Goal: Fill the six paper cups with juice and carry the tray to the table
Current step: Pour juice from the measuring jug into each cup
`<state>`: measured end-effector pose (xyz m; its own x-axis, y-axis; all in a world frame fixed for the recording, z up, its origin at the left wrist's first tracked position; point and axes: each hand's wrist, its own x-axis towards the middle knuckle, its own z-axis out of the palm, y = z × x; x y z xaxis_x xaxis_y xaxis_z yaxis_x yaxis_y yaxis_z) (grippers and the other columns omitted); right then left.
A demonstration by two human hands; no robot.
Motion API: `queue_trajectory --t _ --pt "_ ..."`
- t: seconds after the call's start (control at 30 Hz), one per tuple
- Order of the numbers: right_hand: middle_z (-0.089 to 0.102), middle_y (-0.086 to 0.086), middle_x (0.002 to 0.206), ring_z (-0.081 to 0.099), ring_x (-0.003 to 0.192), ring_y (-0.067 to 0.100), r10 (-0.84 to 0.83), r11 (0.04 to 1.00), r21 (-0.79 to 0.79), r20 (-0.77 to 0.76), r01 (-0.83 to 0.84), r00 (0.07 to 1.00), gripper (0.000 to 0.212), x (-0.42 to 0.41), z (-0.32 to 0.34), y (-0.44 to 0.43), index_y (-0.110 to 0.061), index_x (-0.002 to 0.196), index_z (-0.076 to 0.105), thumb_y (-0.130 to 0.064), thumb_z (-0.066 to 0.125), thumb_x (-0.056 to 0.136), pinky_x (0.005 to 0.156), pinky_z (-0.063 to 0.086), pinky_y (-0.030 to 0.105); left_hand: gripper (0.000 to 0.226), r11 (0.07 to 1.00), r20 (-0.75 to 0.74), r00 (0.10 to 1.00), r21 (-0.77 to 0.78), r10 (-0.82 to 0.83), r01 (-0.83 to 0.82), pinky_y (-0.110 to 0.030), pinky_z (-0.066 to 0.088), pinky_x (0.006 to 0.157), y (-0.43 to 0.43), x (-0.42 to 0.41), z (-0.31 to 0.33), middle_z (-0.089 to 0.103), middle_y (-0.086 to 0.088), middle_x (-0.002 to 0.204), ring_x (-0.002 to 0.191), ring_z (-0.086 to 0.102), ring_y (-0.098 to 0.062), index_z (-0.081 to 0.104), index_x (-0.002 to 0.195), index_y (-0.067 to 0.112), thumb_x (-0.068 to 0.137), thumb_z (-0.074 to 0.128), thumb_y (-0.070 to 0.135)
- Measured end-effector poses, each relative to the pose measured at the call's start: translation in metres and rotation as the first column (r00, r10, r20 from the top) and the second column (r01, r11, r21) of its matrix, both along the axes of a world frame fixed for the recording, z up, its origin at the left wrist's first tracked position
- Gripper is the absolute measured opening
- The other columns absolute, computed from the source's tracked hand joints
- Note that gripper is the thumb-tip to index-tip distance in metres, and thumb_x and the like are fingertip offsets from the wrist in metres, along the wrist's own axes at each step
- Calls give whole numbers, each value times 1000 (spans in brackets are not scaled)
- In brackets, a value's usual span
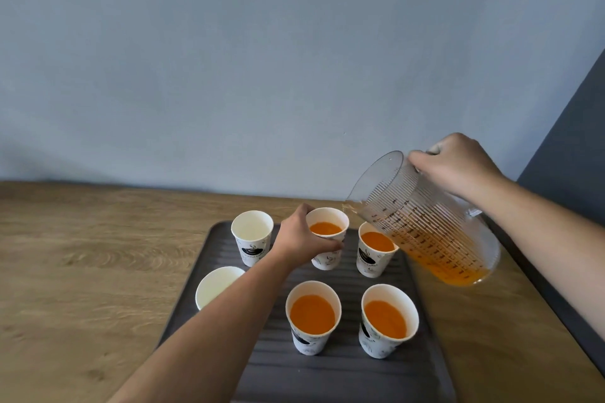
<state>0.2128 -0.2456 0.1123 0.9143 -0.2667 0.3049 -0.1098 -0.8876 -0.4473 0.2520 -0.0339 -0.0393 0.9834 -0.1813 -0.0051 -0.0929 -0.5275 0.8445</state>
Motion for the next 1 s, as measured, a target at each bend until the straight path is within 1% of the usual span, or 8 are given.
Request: queue_trajectory --t 0.2,0.37,0.47,0.63,0.73,0.83,0.93,1.0 --pt "22 1 47 27 48 20 -51 997 64 60 47 997 44 -8 3 -16 -18 47 27 -28 57 77 54 21 30 77 998 -34 999 59 32 -30 -26 44 79 1 3 -9 57 -1 121 100 51 -14 44 124 21 61 86 33" --pt "21 0 44 26 45 20 -99 991 96 83 91 992 43 -13 -3 -24 -18 45 29 -28 58 76 53 23 29 80 990 -47 997 124 67 -61 -31 48 87 1 7 -20 56 -3 125 112 54 -20 42 127 20 61 87 33" --pt "20 -4 40 27 44 20 -111 989 105 70 103 991 44 -14 -6 -27 -19 43 30 -30 59 75 54 25 29 82 989 -37 998 140 60 -54 -35 48 91 -1 9 -22 56 -4 125 114 53 -22 41 127 19 61 87 33" --pt "22 -6 36 29 42 19 -106 989 106 54 100 993 46 -17 -5 -27 -18 42 31 -31 59 76 55 28 30 87 986 -21 999 164 30 -26 -30 45 88 1 10 -21 54 -3 128 114 51 -20 40 129 20 58 89 31" --pt "23 -1 41 28 45 21 -93 991 103 63 86 994 45 -20 1 -22 -18 43 30 -31 59 76 55 27 30 103 971 18 998 234 -57 52 -32 41 96 9 8 -14 46 -3 139 124 44 -22 30 140 21 56 89 33" --pt "20 -8 36 25 45 20 -43 994 107 67 35 997 45 -23 11 -13 -19 45 27 -28 58 76 56 24 30 112 945 84 989 314 -121 89 -35 36 106 22 7 1 38 -3 145 133 37 -21 24 146 21 55 88 38" --pt "18 -3 45 21 49 18 11 995 98 81 -19 997 41 -27 22 -1 -19 49 26 -28 57 75 57 21 31 106 942 165 979 329 -120 60 -33 33 108 42 7 17 37 -2 146 134 35 -19 27 145 21 60 86 39" --pt "19 1 50 21 51 17 42 995 90 89 -50 995 40 -28 28 7 -18 50 27 -28 57 75 57 22 32 96 943 245 966 332 -85 -1 -30 31 108 57 7 25 37 -2 145 134 36 -19 32 143 18 65 83 39"
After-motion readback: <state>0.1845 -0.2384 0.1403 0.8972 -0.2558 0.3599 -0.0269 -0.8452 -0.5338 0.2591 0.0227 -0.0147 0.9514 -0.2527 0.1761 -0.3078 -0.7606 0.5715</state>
